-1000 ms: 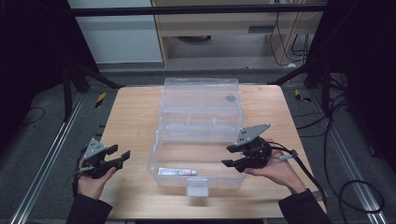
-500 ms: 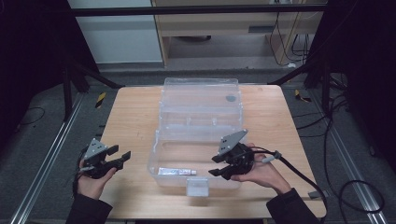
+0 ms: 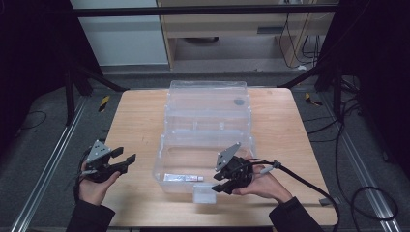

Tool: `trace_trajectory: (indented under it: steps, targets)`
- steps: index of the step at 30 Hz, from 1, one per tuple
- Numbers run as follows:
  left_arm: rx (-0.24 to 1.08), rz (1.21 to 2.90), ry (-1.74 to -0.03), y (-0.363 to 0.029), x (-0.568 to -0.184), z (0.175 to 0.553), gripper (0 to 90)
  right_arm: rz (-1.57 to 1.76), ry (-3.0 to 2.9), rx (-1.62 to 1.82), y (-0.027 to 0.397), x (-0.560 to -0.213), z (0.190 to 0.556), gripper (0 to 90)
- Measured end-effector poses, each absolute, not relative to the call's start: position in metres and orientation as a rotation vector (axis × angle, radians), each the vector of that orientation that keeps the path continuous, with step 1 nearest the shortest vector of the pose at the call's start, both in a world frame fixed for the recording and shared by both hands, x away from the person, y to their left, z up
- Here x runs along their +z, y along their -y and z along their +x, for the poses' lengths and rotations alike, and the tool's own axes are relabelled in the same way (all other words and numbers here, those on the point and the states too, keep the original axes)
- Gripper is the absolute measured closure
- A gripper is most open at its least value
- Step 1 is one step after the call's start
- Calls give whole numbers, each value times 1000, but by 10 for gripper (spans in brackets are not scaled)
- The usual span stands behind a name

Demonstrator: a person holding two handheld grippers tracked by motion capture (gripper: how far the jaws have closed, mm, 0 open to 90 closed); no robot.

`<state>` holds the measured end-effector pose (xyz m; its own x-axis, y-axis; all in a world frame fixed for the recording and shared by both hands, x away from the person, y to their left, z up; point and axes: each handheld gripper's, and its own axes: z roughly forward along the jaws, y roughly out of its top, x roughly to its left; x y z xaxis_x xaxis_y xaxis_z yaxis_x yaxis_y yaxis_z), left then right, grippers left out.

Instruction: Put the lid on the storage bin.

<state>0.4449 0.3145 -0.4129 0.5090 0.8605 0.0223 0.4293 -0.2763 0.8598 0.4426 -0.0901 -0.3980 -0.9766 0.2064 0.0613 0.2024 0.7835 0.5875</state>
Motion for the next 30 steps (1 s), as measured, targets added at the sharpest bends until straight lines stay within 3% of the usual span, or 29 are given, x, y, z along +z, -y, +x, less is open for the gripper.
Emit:
trace_trajectory:
  steps: [12,30]
  targets:
    - [626,1962,-922,-300,-380,456,414,338,-3018,908,83,-409,445,687]
    - [522,2221,-545,-232,-322,508,435,323,-3034,911,83,-411,447,694]
